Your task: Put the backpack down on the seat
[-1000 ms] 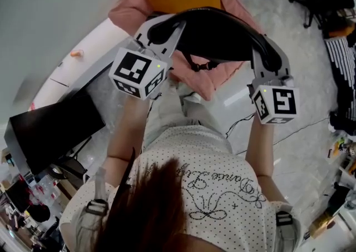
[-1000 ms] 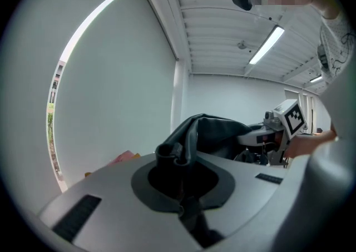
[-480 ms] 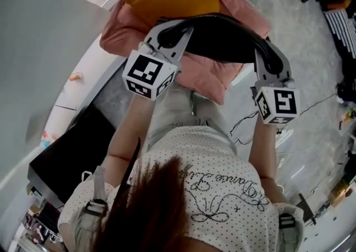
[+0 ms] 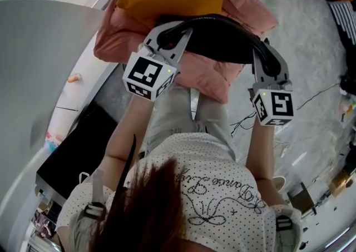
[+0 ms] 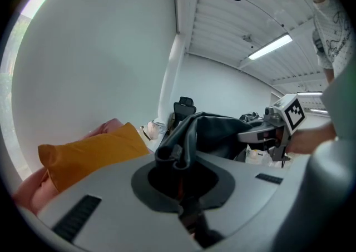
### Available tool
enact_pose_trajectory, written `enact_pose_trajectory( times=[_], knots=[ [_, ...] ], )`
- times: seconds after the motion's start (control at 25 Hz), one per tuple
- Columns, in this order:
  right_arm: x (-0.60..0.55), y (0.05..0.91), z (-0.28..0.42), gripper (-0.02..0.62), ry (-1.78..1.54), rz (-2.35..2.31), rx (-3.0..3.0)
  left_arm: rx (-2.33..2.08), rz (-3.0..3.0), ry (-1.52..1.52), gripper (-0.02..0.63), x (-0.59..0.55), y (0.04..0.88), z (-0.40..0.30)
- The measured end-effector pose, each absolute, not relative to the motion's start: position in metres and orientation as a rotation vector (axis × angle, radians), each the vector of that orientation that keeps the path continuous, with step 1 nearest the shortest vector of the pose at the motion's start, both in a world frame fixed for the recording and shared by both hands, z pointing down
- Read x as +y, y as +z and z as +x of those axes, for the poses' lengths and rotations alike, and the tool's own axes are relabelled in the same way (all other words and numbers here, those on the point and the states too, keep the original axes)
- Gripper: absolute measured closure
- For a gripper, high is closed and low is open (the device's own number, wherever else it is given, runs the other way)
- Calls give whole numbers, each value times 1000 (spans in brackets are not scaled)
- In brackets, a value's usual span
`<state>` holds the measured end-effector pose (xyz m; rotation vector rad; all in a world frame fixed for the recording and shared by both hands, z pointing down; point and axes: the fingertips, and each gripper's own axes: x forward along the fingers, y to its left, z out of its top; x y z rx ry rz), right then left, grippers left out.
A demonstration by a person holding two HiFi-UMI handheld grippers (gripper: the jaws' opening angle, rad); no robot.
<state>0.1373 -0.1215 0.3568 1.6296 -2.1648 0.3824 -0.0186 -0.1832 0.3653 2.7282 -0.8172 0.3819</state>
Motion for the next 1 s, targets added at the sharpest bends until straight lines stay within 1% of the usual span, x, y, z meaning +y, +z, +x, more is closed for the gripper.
enact_pose_trajectory(
  times=[0.36, 0.76, 1.0],
  knots=[
    [-127, 419, 146, 535, 457, 1496, -2199, -917, 2622, 431, 591, -178, 428, -14],
    [-137, 538, 184, 528, 519, 1330, -2106, -852, 2433, 573, 591, -151, 550, 16],
    [-144, 609, 199, 525, 542, 1251, -2069, -855, 2345, 602, 591, -140, 621, 28]
  ],
)
